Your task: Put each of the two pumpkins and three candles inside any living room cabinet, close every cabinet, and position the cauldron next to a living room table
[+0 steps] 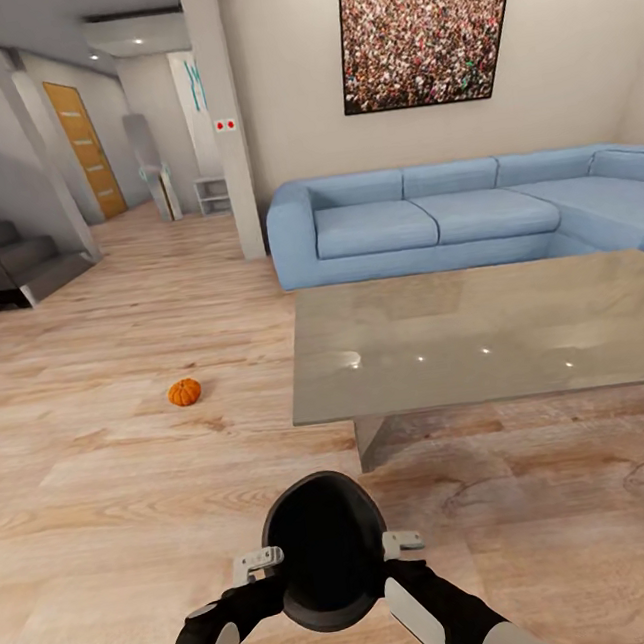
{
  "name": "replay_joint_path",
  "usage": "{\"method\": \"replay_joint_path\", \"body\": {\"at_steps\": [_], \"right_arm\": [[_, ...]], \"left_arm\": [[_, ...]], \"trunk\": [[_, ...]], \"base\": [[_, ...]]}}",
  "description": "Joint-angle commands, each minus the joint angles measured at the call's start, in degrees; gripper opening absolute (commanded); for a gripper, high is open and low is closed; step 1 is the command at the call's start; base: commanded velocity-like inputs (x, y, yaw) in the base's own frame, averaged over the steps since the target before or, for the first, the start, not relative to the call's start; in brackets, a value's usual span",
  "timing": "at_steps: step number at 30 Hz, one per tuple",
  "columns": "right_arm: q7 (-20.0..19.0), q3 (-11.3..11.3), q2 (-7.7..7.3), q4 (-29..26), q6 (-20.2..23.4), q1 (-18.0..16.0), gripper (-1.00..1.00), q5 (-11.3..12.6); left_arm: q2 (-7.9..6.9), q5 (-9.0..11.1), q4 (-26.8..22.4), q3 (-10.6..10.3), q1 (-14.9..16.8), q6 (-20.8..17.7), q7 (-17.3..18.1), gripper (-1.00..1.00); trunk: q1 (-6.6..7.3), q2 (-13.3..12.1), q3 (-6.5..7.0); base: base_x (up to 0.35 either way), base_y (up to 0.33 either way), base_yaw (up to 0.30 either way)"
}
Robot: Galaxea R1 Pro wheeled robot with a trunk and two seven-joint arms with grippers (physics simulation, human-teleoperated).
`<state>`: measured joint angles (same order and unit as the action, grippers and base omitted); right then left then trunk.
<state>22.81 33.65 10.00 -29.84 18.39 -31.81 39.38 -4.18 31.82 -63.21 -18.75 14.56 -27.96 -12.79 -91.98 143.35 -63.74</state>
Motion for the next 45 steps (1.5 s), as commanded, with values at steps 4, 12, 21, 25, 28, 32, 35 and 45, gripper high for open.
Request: {"method": "replay_joint_path", "body": {"at_steps": [4,12,21,25,28,32,35,45], "right_arm": [[0.4,-0.6,0.00,-0.2,-1.5,-0.1,-1.00,-0.5],[0.4,-0.6,0.00,-0.2,-1.5,-0.1,-1.00,-0.5],[0.4,-0.6,0.00,-0.2,-1.5,-0.1,-1.00,-0.5],[0.4,-0.6,0.00,-0.2,-1.5,-0.1,-1.00,-0.5],[0.4,-0.6,0.00,-0.2,-1.5,-0.1,-1.00,-0.5],[0.4,-0.6,0.00,-0.2,-1.5,-0.1,-1.00,-0.5],[0.4,-0.6,0.00,-0.2,-1.5,-0.1,-1.00,-0.5],[0.4,-0.5,0.00,-0.2,-1.5,-0.1,-1.00,-0.5]], "left_arm": [[0.40,4.6,-0.2,-0.1,0.0,0.2,0.1,-1.00],[0.45,4.6,-0.2,-0.1,0.0,0.2,0.1,-1.00],[0.47,4.6,-0.2,-0.1,0.0,0.2,0.1,-1.00],[0.46,4.6,-0.2,-0.1,0.0,0.2,0.1,-1.00],[0.42,4.6,-0.2,-0.1,0.0,0.3,0.1,-1.00],[0.40,4.6,-0.2,-0.1,0.0,0.2,0.1,-1.00],[0.40,4.6,-0.2,-0.1,0.0,0.2,0.1,-1.00],[0.42,4.6,-0.2,-0.1,0.0,0.2,0.1,-1.00]], "trunk": [[0.02,0.0,0.00],[0.02,0.0,0.01],[0.02,0.0,0.01],[0.02,0.0,0.01],[0.02,0.0,0.01],[-0.03,0.1,-0.43],[-0.11,0.1,-1.10],[-0.31,0.2,-2.87]], "base": [[0.000,0.000,-0.082],[0.028,0.000,-0.007],[0.218,-0.002,0.000],[0.048,-0.003,0.000],[0.007,0.000,0.000],[0.001,0.000,0.000],[0.000,0.000,0.000],[0.000,0.000,0.000]]}}
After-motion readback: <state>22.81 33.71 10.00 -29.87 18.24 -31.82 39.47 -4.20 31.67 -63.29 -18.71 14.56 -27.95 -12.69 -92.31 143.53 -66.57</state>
